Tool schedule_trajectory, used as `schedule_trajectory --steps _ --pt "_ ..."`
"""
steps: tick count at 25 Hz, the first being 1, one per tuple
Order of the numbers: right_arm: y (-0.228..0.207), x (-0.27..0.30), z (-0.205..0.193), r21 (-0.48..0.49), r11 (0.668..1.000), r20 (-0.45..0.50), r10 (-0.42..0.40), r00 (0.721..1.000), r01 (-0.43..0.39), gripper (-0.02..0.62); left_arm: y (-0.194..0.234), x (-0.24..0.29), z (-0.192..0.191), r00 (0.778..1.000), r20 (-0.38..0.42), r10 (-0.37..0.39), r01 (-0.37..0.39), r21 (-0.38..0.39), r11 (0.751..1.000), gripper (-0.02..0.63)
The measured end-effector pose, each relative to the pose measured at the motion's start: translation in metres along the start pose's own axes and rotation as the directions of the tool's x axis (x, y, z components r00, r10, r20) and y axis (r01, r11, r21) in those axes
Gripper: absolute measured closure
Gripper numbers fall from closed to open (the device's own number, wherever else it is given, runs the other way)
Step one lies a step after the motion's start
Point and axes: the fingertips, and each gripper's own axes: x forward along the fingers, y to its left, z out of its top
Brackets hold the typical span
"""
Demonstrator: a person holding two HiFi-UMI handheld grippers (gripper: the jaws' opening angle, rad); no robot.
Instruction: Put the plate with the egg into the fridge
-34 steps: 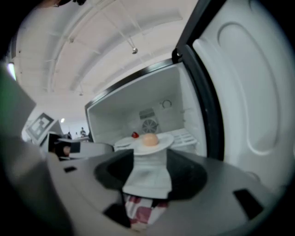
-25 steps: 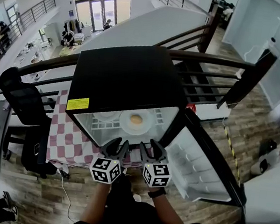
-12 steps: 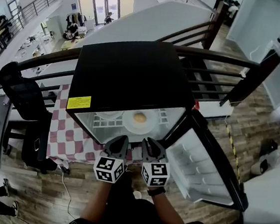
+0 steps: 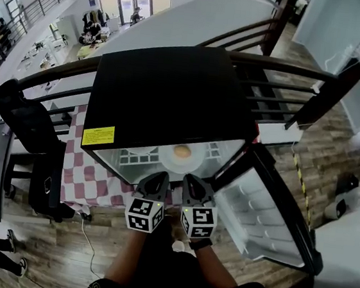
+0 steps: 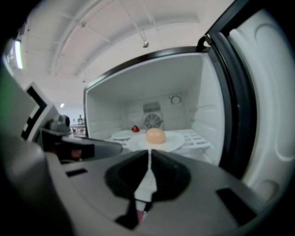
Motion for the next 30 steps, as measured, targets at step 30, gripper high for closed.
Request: schedule_trajectory --steps 30 --pt "-0.024 0.030 0.005 0.071 0.993 -0.009 -0.093 0.996 0.093 0.568 0.016 0.042 0.006 0.994 -0.105 -0.031 0.028 -0.029 0.999 0.586"
